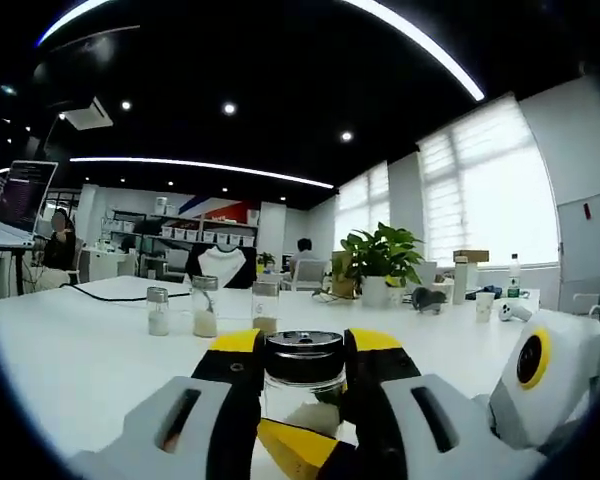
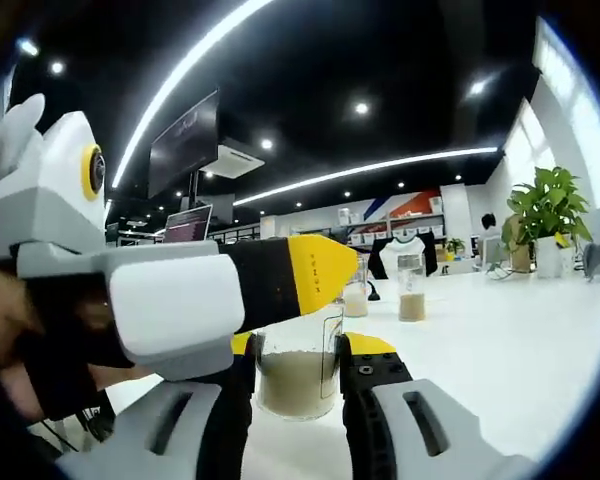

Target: Rotate the seasoning bottle until the label or dispensing opening points toward the visible target arrow and the bottle remains upright within the marked orientation range

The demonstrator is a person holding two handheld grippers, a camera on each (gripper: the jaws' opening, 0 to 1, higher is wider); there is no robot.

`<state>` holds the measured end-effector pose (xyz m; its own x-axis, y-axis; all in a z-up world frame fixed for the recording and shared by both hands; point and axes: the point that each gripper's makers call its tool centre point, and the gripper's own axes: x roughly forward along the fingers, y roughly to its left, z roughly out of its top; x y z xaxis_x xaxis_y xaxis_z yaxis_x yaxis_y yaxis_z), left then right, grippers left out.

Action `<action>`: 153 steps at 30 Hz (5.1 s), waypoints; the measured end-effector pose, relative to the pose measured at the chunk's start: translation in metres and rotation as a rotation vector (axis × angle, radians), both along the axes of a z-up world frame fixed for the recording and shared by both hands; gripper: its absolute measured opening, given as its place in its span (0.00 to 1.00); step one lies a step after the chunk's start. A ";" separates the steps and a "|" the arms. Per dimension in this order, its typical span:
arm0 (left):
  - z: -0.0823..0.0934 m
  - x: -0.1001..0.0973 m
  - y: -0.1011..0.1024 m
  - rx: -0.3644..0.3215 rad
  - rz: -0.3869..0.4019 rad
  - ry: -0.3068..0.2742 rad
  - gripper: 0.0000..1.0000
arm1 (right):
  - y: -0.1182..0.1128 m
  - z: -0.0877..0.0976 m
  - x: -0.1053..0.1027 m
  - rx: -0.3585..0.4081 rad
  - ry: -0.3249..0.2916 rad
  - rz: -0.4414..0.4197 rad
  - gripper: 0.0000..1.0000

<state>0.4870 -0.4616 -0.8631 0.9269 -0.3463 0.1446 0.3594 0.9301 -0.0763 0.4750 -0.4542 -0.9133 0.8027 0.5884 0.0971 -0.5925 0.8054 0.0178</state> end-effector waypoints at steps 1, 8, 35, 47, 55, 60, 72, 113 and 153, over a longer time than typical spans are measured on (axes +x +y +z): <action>-0.001 -0.001 0.000 -0.001 -0.002 0.003 0.33 | 0.000 0.000 0.000 -0.002 0.002 -0.002 0.31; -0.002 -0.003 -0.002 -0.014 -0.028 0.011 0.33 | -0.002 -0.001 0.001 -0.013 0.010 -0.011 0.31; -0.006 0.013 -0.032 0.016 -0.288 0.020 0.33 | -0.010 -0.003 -0.002 -0.046 0.029 0.005 0.30; -0.014 -0.006 -0.021 0.059 -0.388 0.017 0.33 | -0.010 -0.008 -0.001 -0.028 0.062 0.030 0.29; -0.016 -0.003 -0.020 0.058 -0.475 0.003 0.33 | -0.009 -0.012 0.002 -0.039 0.078 0.043 0.29; -0.021 -0.001 -0.017 0.030 -0.513 0.024 0.33 | -0.008 -0.015 0.003 -0.040 0.088 0.050 0.29; -0.023 -0.003 -0.019 0.030 -0.542 0.027 0.33 | -0.011 -0.013 0.000 -0.036 0.089 0.082 0.29; -0.018 0.012 0.026 -0.006 -0.578 -0.014 0.32 | -0.005 -0.017 0.001 -0.054 0.081 0.135 0.24; -0.029 0.019 0.037 0.013 -0.746 -0.015 0.33 | 0.002 -0.027 0.004 -0.112 0.123 0.252 0.38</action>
<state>0.5064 -0.4249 -0.8924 0.4427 -0.8846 0.1466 0.8965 0.4393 -0.0571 0.4795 -0.4523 -0.9400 0.6315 0.7724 -0.0686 -0.7730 0.6340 0.0217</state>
